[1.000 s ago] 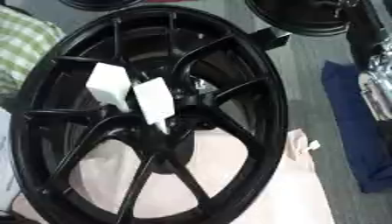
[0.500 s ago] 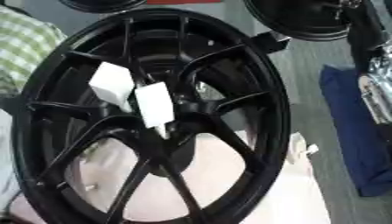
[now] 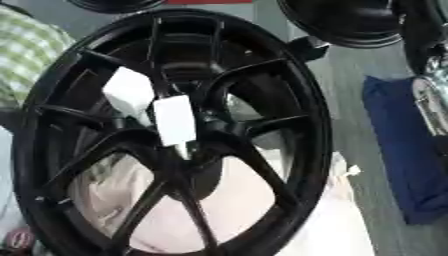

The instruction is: Pull the pin out of the wheel hub.

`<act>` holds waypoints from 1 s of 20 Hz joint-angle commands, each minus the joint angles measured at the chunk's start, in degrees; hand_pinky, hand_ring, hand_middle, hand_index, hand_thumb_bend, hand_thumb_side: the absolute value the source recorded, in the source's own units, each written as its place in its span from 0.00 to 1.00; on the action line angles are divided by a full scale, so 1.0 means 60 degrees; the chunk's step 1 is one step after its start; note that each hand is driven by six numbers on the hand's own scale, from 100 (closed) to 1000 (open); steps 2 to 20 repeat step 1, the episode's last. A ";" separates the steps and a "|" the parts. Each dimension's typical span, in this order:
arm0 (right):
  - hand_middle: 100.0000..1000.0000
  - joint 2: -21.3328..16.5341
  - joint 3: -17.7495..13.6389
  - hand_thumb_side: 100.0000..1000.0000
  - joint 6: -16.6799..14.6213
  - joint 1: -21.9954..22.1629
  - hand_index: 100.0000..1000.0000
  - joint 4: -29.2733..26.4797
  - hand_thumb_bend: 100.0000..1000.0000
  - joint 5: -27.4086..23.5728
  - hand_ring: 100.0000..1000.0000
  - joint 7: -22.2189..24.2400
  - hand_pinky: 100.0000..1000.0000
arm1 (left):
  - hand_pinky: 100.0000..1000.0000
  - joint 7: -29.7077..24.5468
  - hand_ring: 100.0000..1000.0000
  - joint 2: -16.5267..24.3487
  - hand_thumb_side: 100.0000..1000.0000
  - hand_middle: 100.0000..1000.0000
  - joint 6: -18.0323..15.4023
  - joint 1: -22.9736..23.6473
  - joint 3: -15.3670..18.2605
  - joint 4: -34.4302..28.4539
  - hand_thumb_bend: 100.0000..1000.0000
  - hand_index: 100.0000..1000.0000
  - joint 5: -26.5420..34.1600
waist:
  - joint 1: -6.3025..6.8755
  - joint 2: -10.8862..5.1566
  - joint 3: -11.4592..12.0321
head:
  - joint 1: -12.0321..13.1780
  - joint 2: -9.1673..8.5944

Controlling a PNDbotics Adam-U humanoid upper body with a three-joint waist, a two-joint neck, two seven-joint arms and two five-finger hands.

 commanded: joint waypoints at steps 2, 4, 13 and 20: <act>0.72 -0.0269 -0.0167 0.77 -0.0013 -0.0142 0.68 -0.0264 0.00 -0.0022 0.81 -0.0099 0.89 | 0.61 0.0333 0.73 -0.0419 0.65 0.64 -0.0103 0.0125 0.0026 -0.0693 0.40 0.73 -0.0342 | 0.0016 -0.0144 -0.0002 | 0.0045 -0.0131; 0.72 -0.0269 -0.0167 0.77 -0.0013 -0.0142 0.68 -0.0264 0.00 -0.0022 0.81 -0.0099 0.89 | 0.61 0.0333 0.73 -0.0419 0.65 0.64 -0.0103 0.0125 0.0026 -0.0693 0.40 0.73 -0.0342 | 0.0016 -0.0144 -0.0002 | 0.0045 -0.0131; 0.72 -0.0269 -0.0167 0.77 -0.0013 -0.0142 0.68 -0.0264 0.00 -0.0022 0.81 -0.0099 0.89 | 0.61 0.0333 0.73 -0.0419 0.65 0.64 -0.0103 0.0125 0.0026 -0.0693 0.40 0.73 -0.0342 | 0.0016 -0.0144 -0.0002 | 0.0045 -0.0131; 0.72 -0.0269 -0.0167 0.77 -0.0013 -0.0142 0.68 -0.0264 0.00 -0.0022 0.81 -0.0099 0.89 | 0.61 0.0333 0.73 -0.0419 0.65 0.64 -0.0103 0.0125 0.0026 -0.0693 0.40 0.73 -0.0342 | 0.0016 -0.0144 -0.0002 | 0.0045 -0.0131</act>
